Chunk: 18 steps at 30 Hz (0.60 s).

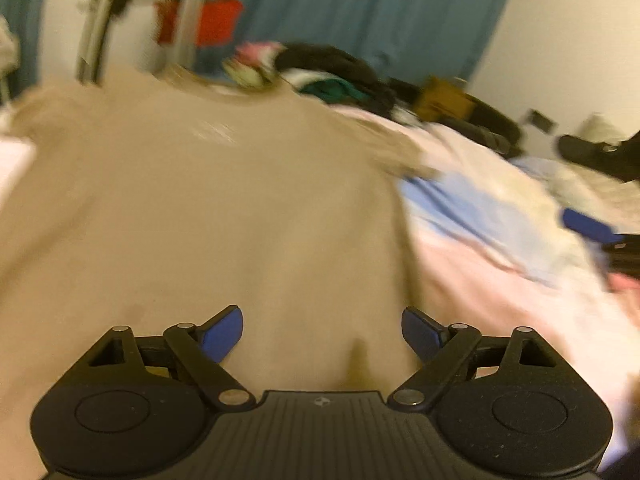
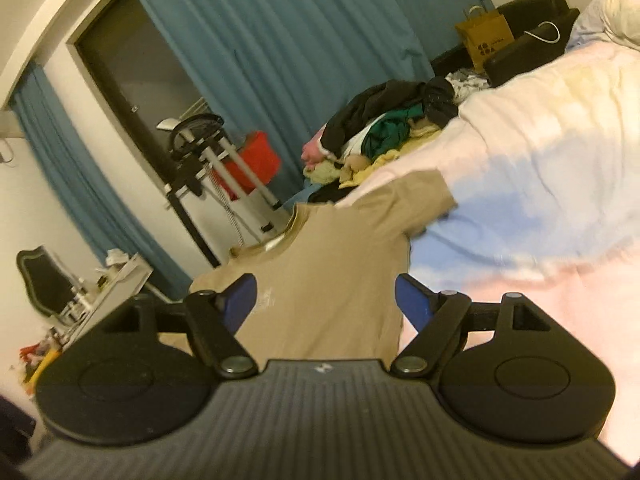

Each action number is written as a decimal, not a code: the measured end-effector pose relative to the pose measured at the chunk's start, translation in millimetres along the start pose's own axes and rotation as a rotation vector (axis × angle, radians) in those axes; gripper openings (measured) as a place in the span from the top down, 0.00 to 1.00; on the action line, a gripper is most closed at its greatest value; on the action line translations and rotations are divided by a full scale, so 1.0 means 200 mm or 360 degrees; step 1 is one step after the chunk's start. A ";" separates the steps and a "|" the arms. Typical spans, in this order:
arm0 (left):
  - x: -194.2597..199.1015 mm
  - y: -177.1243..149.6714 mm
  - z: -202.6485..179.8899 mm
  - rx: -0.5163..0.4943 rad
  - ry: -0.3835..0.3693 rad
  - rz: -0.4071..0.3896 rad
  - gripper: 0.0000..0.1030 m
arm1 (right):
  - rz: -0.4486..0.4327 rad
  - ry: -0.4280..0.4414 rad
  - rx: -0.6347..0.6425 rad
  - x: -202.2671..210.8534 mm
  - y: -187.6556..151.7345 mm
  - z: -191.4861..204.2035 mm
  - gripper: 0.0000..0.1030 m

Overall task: Fold clothes
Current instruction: 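Pinch the T-shirt's side with the left gripper and straighten it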

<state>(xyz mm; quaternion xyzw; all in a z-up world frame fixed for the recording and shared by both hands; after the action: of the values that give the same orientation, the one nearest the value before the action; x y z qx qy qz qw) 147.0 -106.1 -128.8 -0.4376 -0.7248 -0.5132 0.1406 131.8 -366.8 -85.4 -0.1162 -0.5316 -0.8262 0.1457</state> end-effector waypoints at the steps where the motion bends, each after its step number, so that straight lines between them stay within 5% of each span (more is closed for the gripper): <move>1: -0.01 -0.03 -0.03 0.0008 -0.0049 0.0046 0.18 | 0.0000 0.0007 -0.0002 0.03 -0.01 0.00 0.23; 5: -0.09 -0.17 -0.15 0.0018 -0.0203 0.0278 0.25 | -0.0038 -0.0004 0.0014 0.08 0.01 -0.02 0.23; 8: -0.14 -0.25 -0.21 -0.0039 -0.0249 0.0379 0.41 | -0.0059 -0.0041 0.0040 0.09 0.02 -0.05 0.23; 10: -0.16 -0.29 -0.24 -0.0105 -0.0234 0.0402 0.59 | -0.0049 -0.0018 -0.0004 0.08 0.01 -0.08 0.23; 11: -0.17 -0.31 -0.25 -0.0137 -0.0217 0.0407 0.84 | -0.0045 -0.0008 -0.0027 0.08 0.01 -0.09 0.23; 12: -0.16 -0.31 -0.27 -0.0166 -0.0228 0.0396 0.98 | -0.0044 -0.0003 -0.0048 0.08 0.01 -0.11 0.23; 18: -0.12 -0.33 -0.42 -0.0325 -0.0297 0.0362 0.98 | -0.0096 -0.0003 -0.0109 0.10 0.03 -0.17 0.23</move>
<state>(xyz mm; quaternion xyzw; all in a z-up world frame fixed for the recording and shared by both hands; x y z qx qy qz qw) 89.2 -197.4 -149.1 -0.5746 -0.6247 -0.5219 0.0848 113.2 -401.7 -87.1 -0.1059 -0.5065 -0.8478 0.1161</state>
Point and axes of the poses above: each gripper's, at about its wrist camera, not at the fingertips, and x roughly against the way its jaws point, z to its left, y to its top, the point moved 6 cm from there along -x, roughly the way its jaws point, and after that the axes turned 12 degrees about x, right-handed, at the moved point
